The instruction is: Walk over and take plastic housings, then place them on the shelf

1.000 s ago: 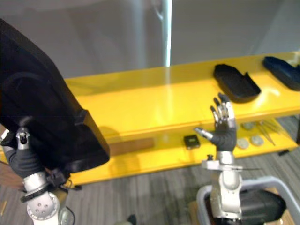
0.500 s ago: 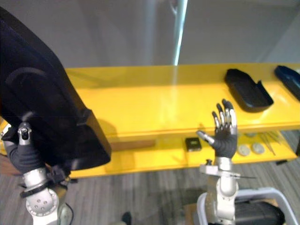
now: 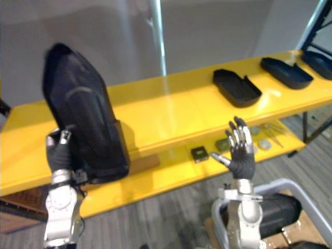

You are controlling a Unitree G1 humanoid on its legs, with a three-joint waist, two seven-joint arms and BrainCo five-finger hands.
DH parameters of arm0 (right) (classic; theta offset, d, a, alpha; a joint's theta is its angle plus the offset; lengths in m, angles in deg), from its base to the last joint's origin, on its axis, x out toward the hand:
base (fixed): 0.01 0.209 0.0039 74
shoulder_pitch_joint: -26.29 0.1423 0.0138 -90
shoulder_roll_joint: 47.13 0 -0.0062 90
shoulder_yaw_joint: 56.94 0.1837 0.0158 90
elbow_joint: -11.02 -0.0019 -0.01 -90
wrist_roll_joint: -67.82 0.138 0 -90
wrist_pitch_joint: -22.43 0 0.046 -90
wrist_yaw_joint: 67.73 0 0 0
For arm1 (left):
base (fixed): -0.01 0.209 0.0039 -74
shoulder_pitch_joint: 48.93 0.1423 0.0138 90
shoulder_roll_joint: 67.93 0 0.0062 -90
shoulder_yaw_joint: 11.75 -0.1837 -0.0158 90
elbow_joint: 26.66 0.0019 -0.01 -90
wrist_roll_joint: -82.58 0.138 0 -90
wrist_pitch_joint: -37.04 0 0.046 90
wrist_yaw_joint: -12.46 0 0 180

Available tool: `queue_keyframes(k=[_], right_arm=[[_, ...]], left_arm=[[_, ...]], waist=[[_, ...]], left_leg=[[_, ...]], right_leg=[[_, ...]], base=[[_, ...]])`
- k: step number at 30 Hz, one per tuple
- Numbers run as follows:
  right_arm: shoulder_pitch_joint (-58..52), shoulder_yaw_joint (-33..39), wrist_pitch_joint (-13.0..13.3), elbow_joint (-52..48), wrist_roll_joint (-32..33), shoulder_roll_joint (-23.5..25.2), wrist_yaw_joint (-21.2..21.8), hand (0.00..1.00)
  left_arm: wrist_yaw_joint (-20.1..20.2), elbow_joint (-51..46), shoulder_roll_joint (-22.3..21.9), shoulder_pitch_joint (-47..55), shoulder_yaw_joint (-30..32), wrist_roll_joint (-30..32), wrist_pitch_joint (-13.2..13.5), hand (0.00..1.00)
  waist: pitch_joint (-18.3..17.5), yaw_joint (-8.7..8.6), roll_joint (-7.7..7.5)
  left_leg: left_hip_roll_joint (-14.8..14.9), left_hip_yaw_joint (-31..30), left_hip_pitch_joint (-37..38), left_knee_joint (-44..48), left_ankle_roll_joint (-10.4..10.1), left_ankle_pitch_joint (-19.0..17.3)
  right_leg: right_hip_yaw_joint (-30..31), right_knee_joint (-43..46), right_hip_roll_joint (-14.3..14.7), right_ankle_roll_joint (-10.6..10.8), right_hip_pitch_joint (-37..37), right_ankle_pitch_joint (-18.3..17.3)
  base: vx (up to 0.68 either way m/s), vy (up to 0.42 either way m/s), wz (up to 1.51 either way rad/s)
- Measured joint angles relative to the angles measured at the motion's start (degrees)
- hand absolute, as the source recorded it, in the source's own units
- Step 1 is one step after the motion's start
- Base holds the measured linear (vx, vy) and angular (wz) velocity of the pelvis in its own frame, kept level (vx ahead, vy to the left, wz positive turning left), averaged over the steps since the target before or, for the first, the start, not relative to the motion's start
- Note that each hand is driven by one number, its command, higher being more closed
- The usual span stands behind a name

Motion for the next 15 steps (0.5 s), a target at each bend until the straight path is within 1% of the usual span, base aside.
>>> queue_keyframes(k=[1, 2, 3, 4, 5, 6, 7, 8, 10, 11, 12, 13, 15], right_arm=[[0.1, -0.6, -0.2, 0.0, 0.7, -0.3, 1.3, 0.00], [0.1, -1.5, -0.2, 0.0, 0.9, -0.5, 1.8, 0.00], [0.2, -2.7, -0.2, 0.0, 1.4, -1.1, 3.1, 0.00], [0.2, -3.5, -0.2, -0.1, 1.5, -1.3, 3.8, 0.00], [0.2, -4.4, -0.3, -0.1, 2.1, -1.7, 5.0, 0.00], [0.2, -5.6, -0.5, -0.1, 2.5, -2.2, 6.1, 0.00], [0.3, -6.1, -0.6, -0.1, 2.7, -2.5, 6.4, 0.00], [0.6, -7.0, -1.0, -0.1, 3.5, -2.8, 7.8, 0.00], [1.0, -8.6, -1.4, -0.3, 4.1, -3.6, 9.8, 0.00], [1.3, -9.5, -1.5, -0.5, 4.8, -4.3, 11.6, 0.00], [2.1, -11.0, -1.6, -1.0, 5.5, -4.9, 13.4, 0.00], [2.7, -12.1, -1.7, -1.5, 6.0, -5.2, 14.1, 0.00], [6.2, -16.5, -1.8, -3.0, 7.3, -6.2, 16.5, 0.00]], left_arm=[[-0.7, 5.4, 1.2, -2.9, -0.1, -1.7, -1.8, 1.00], [-1.4, 7.8, 1.8, -4.2, 0.0, -2.4, -2.7, 1.00], [-2.3, 12.2, 2.9, -6.2, 0.0, -4.1, -3.9, 1.00], [-2.7, 14.0, 3.4, -7.3, 0.0, -4.4, -4.6, 1.00], [-3.8, 17.2, 3.9, -9.6, 0.0, -5.1, -5.9, 1.00], [-4.4, 20.1, 4.0, -11.6, 0.1, -6.6, -6.8, 1.00], [-4.6, 21.2, 4.1, -12.4, 0.1, -7.0, -7.1, 1.00], [-5.3, 23.2, 4.3, -13.9, 0.0, -8.4, -7.7, 1.00], [-6.4, 25.5, 4.5, -15.9, 0.0, -9.0, -8.7, 1.00], [-7.1, 26.6, 4.6, -17.0, 0.0, -10.1, -9.3, 1.00], [-7.8, 27.5, 5.0, -17.9, 0.0, -10.9, -9.9, 1.00], [-8.1, 28.0, 5.1, -18.4, 0.0, -11.1, -9.9, 1.00], [-8.7, 29.4, 5.3, -19.9, -0.2, -11.2, -10.7, 1.00]], waist=[[0.1, -0.18, 0.11], [0.1, -0.42, 0.21], [0.2, -0.95, 0.42], [0.3, -1.28, 0.57], [0.5, -1.97, 0.90], [0.7, -2.31, 1.24], [0.9, -2.43, 1.45], [1.1, -2.60, 1.90], [1.5, -2.78, 2.56], [1.7, -2.86, 2.90], [1.8, -3.08, 3.15], [1.9, -3.22, 3.27], [2.1, -3.57, 3.69]], left_leg=[[0.1, 1.0, 0.3, 0.0, 0.0, 0.0], [0.1, 1.3, 0.5, 0.0, 0.0, 0.0], [0.2, 2.1, 0.8, 0.0, 0.1, -0.1], [0.2, 2.3, 0.7, 0.0, 0.1, -0.1], [0.2, 2.6, 0.6, 0.0, 0.1, -0.1], [0.2, 3.0, 0.6, 0.0, 0.1, -0.1], [0.2, 3.2, 0.6, 0.0, 0.1, -0.1], [0.2, 3.9, 0.6, 0.0, 0.1, -0.1], [0.2, 4.3, 0.6, 0.0, 0.1, -0.1], [0.2, 4.4, 0.6, 0.0, 0.1, -0.1], [0.2, 4.4, 0.4, 0.0, 0.1, -0.1], [0.2, 4.3, 0.4, 0.0, 0.2, -0.1], [0.1, 4.0, -0.1, 0.0, 0.3, 0.1]], right_leg=[[0.7, 0.0, 0.1, 0.0, -0.2, 0.3], [1.3, -0.1, 0.2, 0.0, -0.2, 0.4], [1.9, -0.2, 0.3, 0.0, -0.4, 0.6], [2.1, -0.2, 0.3, 0.0, -0.6, 0.7], [2.5, -0.2, 0.4, -0.1, -1.0, 1.0], [3.1, -0.1, 0.4, 0.0, -1.2, 1.1], [3.2, 0.1, 0.5, 0.0, -1.4, 1.1], [3.6, 0.3, 0.7, 0.0, -1.8, 1.2], [4.4, 0.3, 0.8, 0.1, -2.3, 1.4], [4.6, 0.4, 0.8, 0.1, -2.5, 1.4], [4.7, 0.5, 0.7, 0.1, -2.7, 1.4], [4.6, 0.5, 0.7, 0.1, -2.8, 1.4], [4.4, 0.5, 0.7, 0.1, -3.1, 1.4]], base=[[-0.02, 0.019, -0.33], [-0.03, 0.019, -0.37], [-0.02, 0.014, -0.26], [-0.03, 0.015, -0.24], [-0.04, 0.013, -0.17], [-0.05, 0.011, -0.16], [-0.04, 0.004, -0.20], [-0.04, 0.002, -0.22], [-0.02, 0.008, -0.18], [0.00, 0.009, -0.08], [0.00, 0.005, -0.05], [0.00, 0.000, 0.00], [0.01, -0.010, 0.08]])
